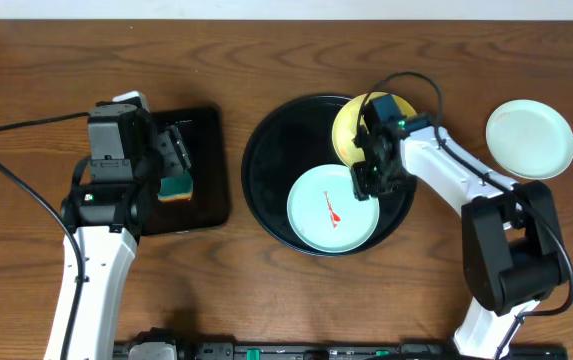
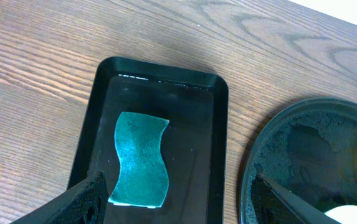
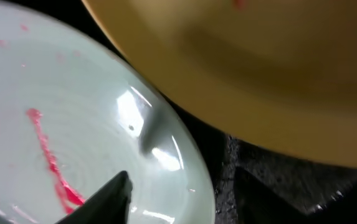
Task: Clean dirty plates on tray and stack at the side
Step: 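Reach the right gripper back and grasp the yellow plate rim, then pick up the sponge from the black tray with the left gripper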
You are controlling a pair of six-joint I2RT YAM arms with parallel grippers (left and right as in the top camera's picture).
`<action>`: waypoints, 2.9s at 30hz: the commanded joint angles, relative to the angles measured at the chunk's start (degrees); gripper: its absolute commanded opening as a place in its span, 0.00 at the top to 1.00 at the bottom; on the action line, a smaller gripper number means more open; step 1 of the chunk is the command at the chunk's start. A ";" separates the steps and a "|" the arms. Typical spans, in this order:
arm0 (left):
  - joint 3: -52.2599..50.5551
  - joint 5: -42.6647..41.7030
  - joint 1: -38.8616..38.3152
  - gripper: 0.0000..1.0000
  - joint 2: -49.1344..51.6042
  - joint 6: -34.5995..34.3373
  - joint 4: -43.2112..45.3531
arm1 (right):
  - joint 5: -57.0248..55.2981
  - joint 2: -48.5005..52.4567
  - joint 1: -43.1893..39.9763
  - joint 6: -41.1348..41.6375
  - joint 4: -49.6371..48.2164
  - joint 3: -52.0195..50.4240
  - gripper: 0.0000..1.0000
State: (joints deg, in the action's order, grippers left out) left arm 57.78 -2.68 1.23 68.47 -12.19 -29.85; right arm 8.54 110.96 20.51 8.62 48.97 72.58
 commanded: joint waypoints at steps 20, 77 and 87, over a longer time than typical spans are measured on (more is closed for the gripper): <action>0.20 0.11 -0.04 0.26 0.13 -0.13 -0.15 | 1.29 0.74 7.56 19.93 -18.14 -3.10 0.99; -2.91 7.85 1.77 0.92 35.69 0.92 18.95 | -2.21 0.74 8.04 26.45 -22.32 -3.10 0.99; -2.73 7.76 1.97 0.93 32.39 0.94 17.07 | -2.03 0.74 8.04 26.40 -22.34 -3.10 0.99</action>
State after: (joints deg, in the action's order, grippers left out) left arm 55.16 5.76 2.81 102.50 -10.50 -10.96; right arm 6.57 110.96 27.99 34.96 26.50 69.63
